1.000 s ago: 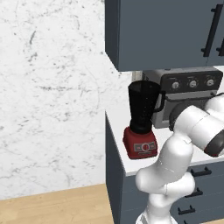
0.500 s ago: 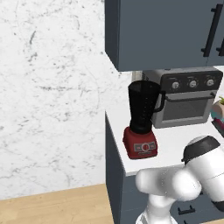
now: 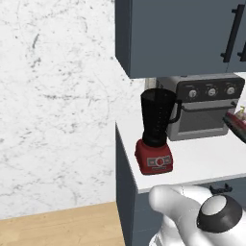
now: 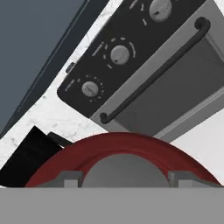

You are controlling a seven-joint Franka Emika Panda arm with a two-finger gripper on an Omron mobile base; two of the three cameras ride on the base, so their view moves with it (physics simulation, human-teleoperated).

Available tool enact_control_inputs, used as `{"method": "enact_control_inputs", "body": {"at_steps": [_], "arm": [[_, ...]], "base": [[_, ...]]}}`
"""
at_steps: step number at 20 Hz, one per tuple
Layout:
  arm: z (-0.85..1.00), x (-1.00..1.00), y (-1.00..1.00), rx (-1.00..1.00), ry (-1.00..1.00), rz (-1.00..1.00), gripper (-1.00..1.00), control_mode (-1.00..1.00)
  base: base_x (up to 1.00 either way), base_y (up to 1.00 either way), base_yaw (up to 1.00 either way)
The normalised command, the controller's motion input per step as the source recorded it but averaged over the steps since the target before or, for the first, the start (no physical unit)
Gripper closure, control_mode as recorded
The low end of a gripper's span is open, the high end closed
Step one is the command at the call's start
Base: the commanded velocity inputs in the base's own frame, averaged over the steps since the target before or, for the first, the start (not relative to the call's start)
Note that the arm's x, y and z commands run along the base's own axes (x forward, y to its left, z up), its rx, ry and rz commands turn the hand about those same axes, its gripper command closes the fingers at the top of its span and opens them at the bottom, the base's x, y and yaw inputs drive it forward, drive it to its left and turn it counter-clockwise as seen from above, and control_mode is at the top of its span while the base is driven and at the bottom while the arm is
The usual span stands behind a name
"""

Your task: Close the lid blender by securely placing the lid on top.

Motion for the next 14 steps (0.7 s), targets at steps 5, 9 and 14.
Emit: {"method": "enact_control_inputs", "body": {"at_steps": [5,9,14], "arm": [[1.00,0.02,1.00,0.00,-0.01,0.00,1.00,-1.00],[1.00,0.05,1.00,0.00,0.00,0.00,1.00,-1.00],[1.00,0.00,1.00,-0.06,0.03,0.00,1.00,-1.00]], "base": [[0.00,0.00,0.00],[0.00,0.00,0.00],[0.00,0.00,0.00]]}}
